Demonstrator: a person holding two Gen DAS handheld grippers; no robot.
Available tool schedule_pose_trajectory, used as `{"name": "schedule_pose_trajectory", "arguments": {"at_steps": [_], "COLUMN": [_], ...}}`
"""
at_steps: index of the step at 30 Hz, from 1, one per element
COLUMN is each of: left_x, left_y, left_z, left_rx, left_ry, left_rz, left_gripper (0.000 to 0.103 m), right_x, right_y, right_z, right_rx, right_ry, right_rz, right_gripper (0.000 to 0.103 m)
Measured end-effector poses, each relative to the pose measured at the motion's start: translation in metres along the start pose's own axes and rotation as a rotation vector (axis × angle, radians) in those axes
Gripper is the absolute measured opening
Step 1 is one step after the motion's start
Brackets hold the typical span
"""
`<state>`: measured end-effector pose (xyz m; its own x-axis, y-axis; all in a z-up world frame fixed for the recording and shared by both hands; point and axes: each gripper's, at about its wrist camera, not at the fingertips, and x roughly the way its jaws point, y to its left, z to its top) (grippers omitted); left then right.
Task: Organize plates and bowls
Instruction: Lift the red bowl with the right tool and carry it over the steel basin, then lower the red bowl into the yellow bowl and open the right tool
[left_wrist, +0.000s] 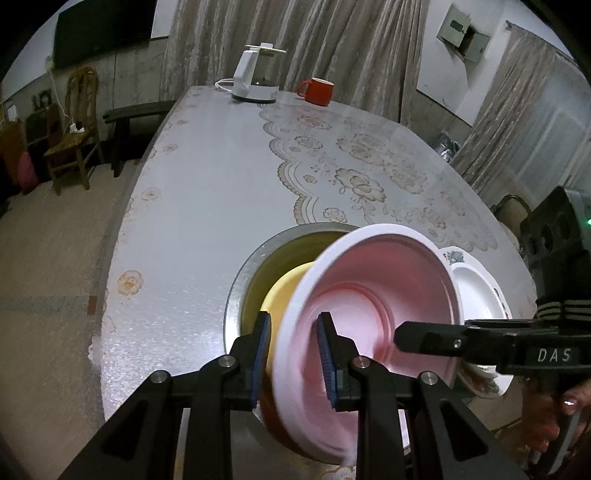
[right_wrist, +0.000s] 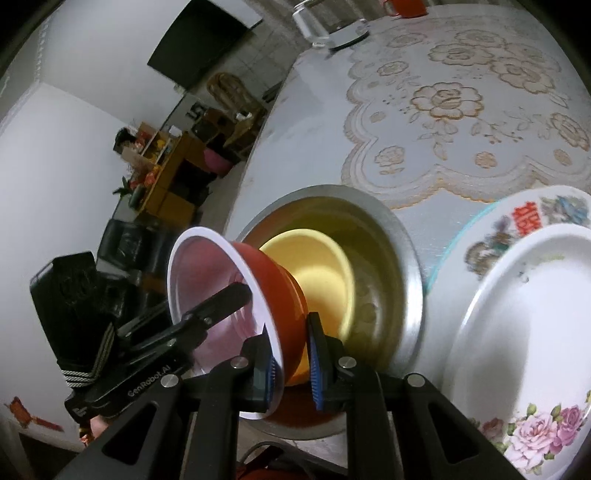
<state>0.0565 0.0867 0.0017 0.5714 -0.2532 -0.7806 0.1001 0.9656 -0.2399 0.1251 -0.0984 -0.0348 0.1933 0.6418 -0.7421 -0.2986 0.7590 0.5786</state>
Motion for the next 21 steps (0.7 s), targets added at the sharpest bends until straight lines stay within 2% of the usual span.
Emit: {"name": "schedule_pose_trajectory", "arguments": {"at_steps": [2, 3, 5, 10, 21], "left_x": [-0.001, -0.001, 0.000, 0.004, 0.011], "left_y": [0.002, 0.003, 0.006, -0.001, -0.009], "left_z": [0.000, 0.000, 0.000, -0.001, 0.006], "left_rx": [-0.002, -0.006, -0.019, 0.010, 0.047], "left_ry": [-0.001, -0.001, 0.000, 0.002, -0.001], "left_rz": [0.013, 0.017, 0.008, 0.029, 0.055], "left_gripper": [0.025, 0.025, 0.025, 0.025, 0.025], "right_x": [0.003, 0.004, 0.003, -0.002, -0.006], "right_y": [0.005, 0.006, 0.007, 0.005, -0.003], "right_z": [0.001, 0.002, 0.004, 0.002, 0.007], "right_rx": [-0.016, -0.017, -0.016, -0.048, -0.005], "right_ry": [0.025, 0.036, 0.035, 0.010, 0.026], "right_rz": [-0.007, -0.016, -0.026, -0.042, -0.079], "right_gripper": [0.017, 0.023, 0.025, 0.023, 0.025]}}
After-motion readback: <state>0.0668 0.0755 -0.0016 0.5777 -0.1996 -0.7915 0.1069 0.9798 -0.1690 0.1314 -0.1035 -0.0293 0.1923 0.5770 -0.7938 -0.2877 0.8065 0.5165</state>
